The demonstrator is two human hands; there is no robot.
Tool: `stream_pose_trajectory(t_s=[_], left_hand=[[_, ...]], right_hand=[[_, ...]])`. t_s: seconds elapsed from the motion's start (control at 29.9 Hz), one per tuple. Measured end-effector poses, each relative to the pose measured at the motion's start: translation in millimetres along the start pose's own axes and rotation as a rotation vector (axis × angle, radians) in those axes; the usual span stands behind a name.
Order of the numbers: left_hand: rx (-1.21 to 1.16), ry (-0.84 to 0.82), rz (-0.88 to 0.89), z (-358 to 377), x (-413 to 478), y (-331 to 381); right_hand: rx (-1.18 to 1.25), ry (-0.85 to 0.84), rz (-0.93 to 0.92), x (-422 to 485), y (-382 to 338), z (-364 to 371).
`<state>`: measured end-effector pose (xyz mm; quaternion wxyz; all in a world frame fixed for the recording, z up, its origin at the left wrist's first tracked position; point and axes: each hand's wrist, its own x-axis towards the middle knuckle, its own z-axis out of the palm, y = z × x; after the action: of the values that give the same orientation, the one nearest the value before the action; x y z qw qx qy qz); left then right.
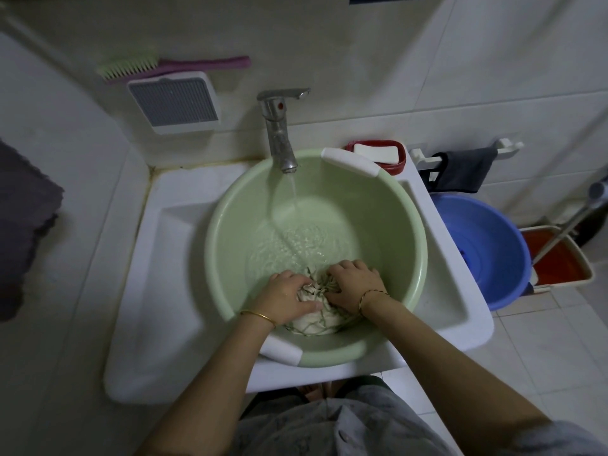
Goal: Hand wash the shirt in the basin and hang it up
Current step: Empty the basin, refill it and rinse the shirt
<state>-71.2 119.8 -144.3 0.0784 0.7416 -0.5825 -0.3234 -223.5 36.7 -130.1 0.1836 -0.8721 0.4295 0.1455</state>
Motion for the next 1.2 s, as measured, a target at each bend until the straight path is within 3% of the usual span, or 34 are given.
stream_pose_trajectory(t_s=[1.2], left_hand=[[-0.005,0.005,-0.006,-0.5,-0.3,1.1]], right_hand=[[-0.003,0.005,0.001,0.5,0.0,0.9]])
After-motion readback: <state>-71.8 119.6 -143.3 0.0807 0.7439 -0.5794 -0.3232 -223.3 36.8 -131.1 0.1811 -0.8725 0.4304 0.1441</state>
